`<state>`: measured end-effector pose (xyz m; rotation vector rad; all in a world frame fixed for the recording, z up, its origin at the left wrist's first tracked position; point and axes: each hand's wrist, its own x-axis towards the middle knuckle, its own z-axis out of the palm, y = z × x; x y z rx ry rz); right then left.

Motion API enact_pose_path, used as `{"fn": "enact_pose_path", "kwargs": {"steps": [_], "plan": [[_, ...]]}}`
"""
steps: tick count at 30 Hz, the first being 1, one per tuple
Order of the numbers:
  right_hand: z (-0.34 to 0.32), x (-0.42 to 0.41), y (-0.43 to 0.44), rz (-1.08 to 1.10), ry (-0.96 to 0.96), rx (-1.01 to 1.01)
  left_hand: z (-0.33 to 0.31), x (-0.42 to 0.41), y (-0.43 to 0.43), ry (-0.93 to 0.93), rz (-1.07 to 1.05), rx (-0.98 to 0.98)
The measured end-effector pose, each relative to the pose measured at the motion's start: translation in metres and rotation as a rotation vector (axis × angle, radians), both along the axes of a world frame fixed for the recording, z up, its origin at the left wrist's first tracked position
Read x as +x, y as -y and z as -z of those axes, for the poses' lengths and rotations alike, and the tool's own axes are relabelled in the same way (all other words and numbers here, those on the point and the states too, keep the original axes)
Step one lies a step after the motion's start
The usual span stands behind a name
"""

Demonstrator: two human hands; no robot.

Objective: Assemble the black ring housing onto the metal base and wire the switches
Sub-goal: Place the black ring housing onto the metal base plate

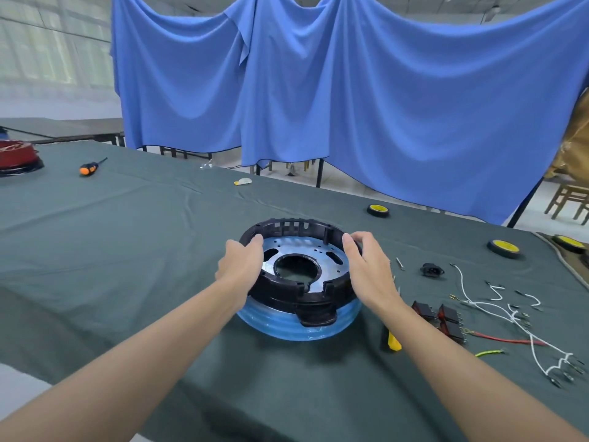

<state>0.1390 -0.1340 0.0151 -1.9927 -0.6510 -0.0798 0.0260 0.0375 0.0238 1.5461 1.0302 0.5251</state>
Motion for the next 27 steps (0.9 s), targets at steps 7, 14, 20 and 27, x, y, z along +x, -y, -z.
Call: {"fn": "enact_pose_path", "kwargs": {"steps": [7, 14, 20, 27], "plan": [[0.002, 0.001, -0.010, 0.059, -0.009, -0.018, 0.003, 0.016, -0.019, 0.169, 0.066, -0.083], [0.004, 0.024, -0.017, 0.102, -0.068, 0.014, 0.003, 0.039, -0.050, 0.247, 0.143, -0.153], [0.000, 0.046, -0.021, 0.113, -0.157, 0.081, 0.002, 0.054, -0.060, 0.261, 0.191, -0.183], [-0.005, 0.057, -0.035, 0.100, -0.303, 0.226, 0.010, 0.041, -0.050, 0.322, -0.066, -0.175]]}}
